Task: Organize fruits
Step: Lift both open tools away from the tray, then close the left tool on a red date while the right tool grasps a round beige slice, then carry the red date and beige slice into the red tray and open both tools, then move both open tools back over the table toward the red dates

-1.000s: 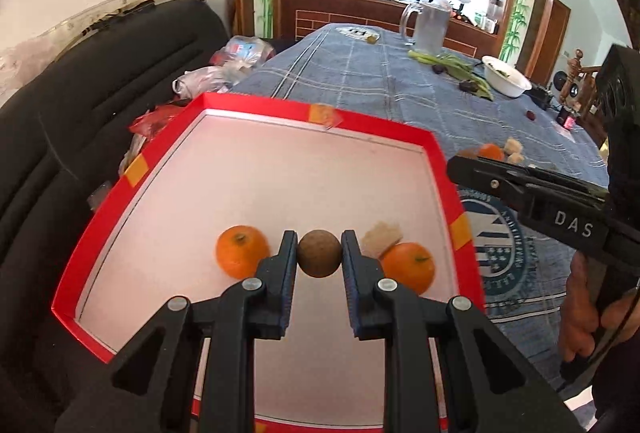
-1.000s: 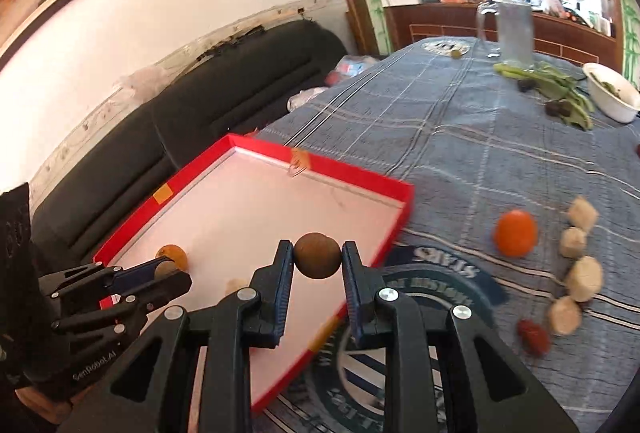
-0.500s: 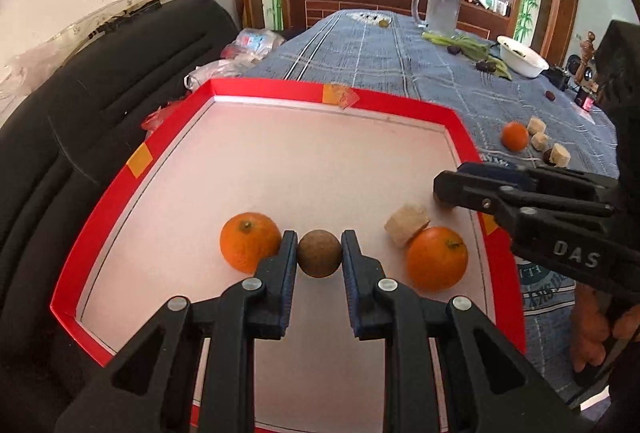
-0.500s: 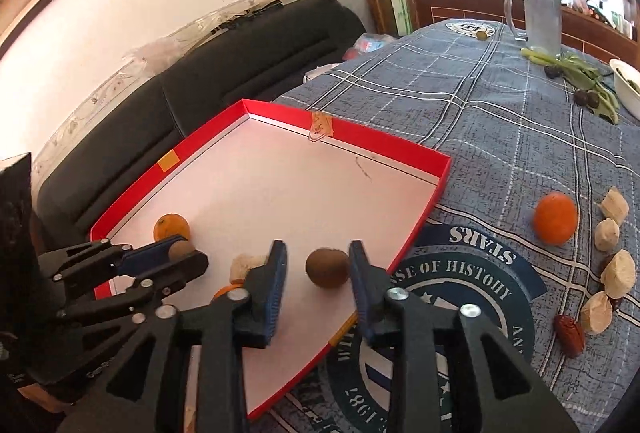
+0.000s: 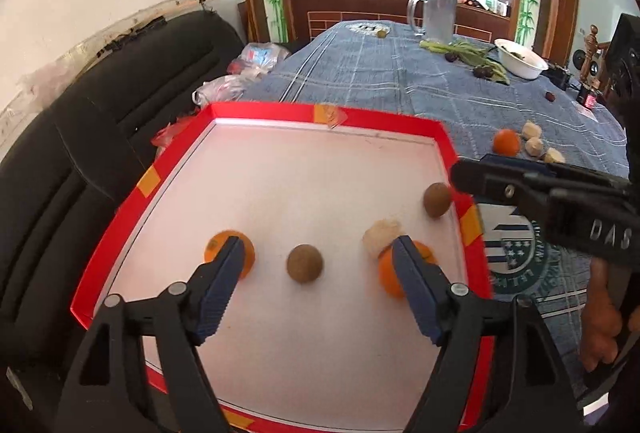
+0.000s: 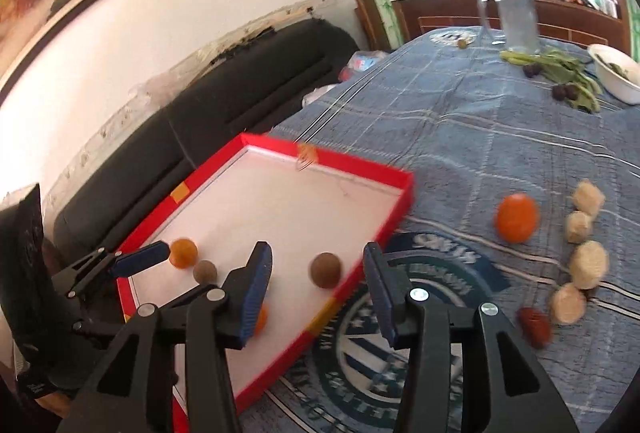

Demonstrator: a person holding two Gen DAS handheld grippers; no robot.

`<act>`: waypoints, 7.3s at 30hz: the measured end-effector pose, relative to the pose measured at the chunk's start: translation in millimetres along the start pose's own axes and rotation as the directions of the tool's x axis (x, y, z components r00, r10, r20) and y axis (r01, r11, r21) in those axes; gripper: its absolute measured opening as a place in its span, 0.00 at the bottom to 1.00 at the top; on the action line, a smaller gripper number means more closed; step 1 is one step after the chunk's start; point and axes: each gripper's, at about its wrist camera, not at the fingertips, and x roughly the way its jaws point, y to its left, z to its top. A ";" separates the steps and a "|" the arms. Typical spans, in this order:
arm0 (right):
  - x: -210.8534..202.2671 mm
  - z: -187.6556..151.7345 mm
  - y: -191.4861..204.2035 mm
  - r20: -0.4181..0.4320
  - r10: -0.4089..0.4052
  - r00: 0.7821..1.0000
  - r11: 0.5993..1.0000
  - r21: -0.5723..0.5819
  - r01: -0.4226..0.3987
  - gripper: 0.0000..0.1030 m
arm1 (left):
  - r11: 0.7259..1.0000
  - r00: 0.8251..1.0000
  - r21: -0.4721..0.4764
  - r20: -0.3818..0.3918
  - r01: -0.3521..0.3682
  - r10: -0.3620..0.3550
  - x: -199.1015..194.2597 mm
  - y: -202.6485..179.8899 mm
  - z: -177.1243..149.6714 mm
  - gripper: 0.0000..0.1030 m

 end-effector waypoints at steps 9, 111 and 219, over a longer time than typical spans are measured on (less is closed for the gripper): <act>-63.9 -8.1 -69.9 0.018 -0.099 0.995 0.994 0.044 0.098 0.47 | 0.992 0.997 0.112 0.043 0.056 -0.061 -16.7 -50.3 11.7 0.75; -110.2 0.4 -199.8 0.058 -0.298 0.953 0.887 0.386 0.254 0.23 | 0.946 0.953 0.159 -0.163 0.282 -0.257 69.0 -191.2 43.5 0.17; -47.3 -0.9 -143.9 -0.028 -0.342 0.939 0.932 0.115 0.342 0.39 | 0.945 0.952 0.193 -0.205 0.266 -0.226 27.1 -159.0 25.7 0.70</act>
